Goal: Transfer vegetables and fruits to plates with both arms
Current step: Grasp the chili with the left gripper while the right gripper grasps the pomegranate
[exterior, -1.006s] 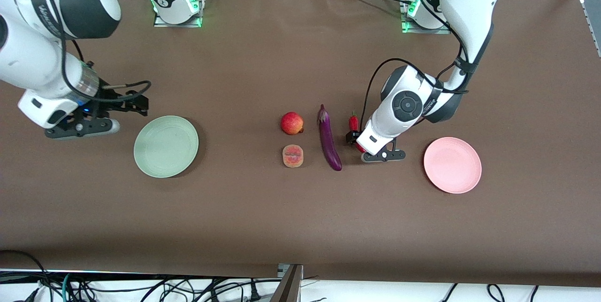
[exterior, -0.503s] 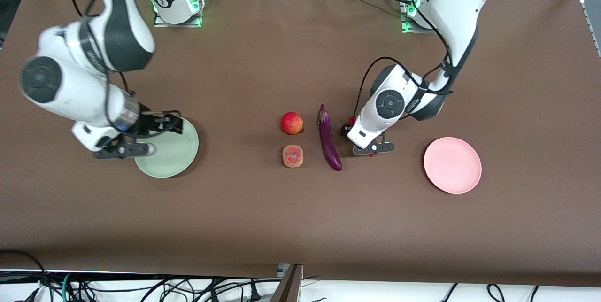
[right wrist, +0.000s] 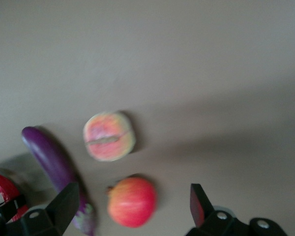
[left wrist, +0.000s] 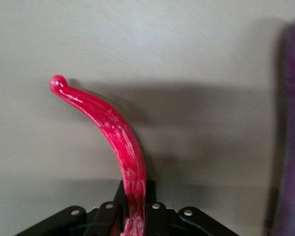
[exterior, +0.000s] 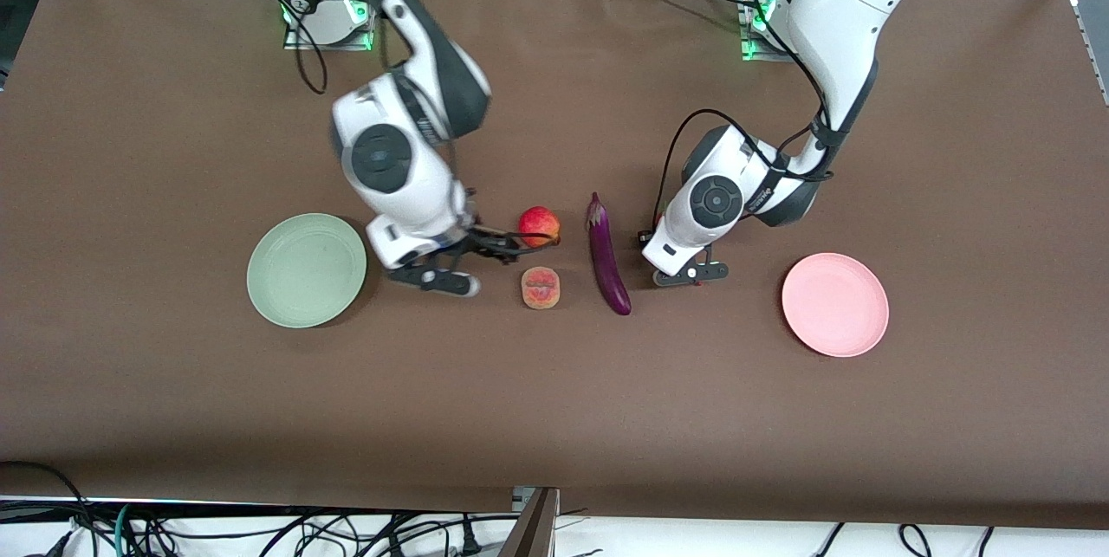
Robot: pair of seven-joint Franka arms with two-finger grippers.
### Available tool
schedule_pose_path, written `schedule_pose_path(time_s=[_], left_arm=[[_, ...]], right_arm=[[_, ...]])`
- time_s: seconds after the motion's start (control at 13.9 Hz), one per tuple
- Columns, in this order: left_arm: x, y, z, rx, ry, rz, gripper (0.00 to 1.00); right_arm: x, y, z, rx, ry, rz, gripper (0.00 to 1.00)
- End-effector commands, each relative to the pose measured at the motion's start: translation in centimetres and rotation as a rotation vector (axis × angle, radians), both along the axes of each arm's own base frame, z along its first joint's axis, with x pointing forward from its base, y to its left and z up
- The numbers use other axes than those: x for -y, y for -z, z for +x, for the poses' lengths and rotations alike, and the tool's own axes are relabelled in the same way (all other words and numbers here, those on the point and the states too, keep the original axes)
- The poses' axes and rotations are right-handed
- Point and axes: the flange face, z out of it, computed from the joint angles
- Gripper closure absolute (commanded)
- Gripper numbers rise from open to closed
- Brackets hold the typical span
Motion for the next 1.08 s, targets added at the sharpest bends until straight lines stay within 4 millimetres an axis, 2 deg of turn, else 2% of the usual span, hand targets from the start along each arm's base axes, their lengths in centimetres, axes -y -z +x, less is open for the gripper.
schedule_pose_path(time_s=[0.0,0.07,0.14,0.29,0.36,0.43,0.57,0.65,0.72,0.79,0.86,1.01], left_arm=[[-5.3,-6.3,3.7,-0.032,-0.034,0.061,1.00],[-7.7,-8.5,5.1,-0.072,0.002,0.066,1.00],[-11.2,-10.6,6.6,-0.124,0.061,0.059,1.00],[-19.0,-14.7,9.5,-0.142,0.133,0.014,1.00],[-23.1,-15.7,10.4,-0.134,0.147,-0.006,1.00],[-27.2,-16.1,10.8,-0.124,0.153,-0.023,1.00],[-34.5,-15.5,10.9,-0.117,0.207,-0.018,1.00],[-36.5,-15.0,11.2,-0.088,0.251,-0.013,1.00],[-37.0,-13.4,11.4,-0.081,0.245,-0.033,1.00],[-36.3,-11.5,11.6,-0.092,0.234,-0.039,1.00],[-34.4,-10.6,11.9,-0.087,0.219,-0.031,1.00],[-32.9,-8.6,12.0,-0.080,0.205,-0.028,1.00]], right_arm=[[-4.8,3.8,-2.3,-0.021,0.104,0.000,0.00],[-5.5,5.1,-3.1,-0.028,0.116,-0.006,0.00],[-5.4,6.3,-3.7,-0.044,0.116,-0.021,0.00],[-5.4,8.0,-4.9,-0.069,0.107,-0.047,0.00],[-5.1,8.4,-5.0,-0.073,0.105,-0.057,0.00],[-4.9,9.0,-5.2,-0.076,0.104,-0.065,0.00],[-4.8,10.2,-5.5,-0.068,0.108,-0.061,0.00],[-4.9,11.0,-5.7,-0.067,0.108,-0.060,0.00],[-5.5,11.5,-6.3,-0.060,0.102,-0.054,0.00],[-5.7,12.5,-6.7,-0.057,0.103,-0.052,0.00],[-5.7,13.1,-6.8,-0.056,0.124,-0.054,0.00],[-5.8,13.8,-6.9,-0.061,0.133,-0.058,0.02]])
